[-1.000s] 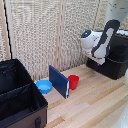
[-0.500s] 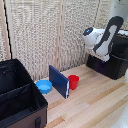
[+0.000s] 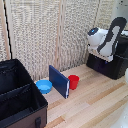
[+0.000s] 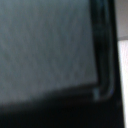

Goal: Please move the gripper into proximity with the fryer handle. Once close enough, gingerly grasp the handle and gently tug the fryer basket open in your direction.

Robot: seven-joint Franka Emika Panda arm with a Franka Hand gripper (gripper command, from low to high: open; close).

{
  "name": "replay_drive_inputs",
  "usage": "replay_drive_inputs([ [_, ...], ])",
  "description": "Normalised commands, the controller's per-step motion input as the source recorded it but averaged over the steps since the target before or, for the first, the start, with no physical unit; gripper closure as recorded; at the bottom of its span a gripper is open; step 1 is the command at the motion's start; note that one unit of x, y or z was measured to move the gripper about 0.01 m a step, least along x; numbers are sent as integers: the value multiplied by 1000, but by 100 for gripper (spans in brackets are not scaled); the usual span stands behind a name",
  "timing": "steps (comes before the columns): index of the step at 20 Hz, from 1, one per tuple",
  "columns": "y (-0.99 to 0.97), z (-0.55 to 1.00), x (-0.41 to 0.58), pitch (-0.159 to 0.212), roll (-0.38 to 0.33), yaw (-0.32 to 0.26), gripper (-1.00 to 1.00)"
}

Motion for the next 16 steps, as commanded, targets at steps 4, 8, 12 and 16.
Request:
replay_drive_inputs([
  [4,0,176,-6,46,36,-97,100],
  [8,0,507,-76,105,79,-43,100],
  [12,0,616,-80,108,98,-1,100],
  [16,196,354,-146,101,254,-55,100],
])
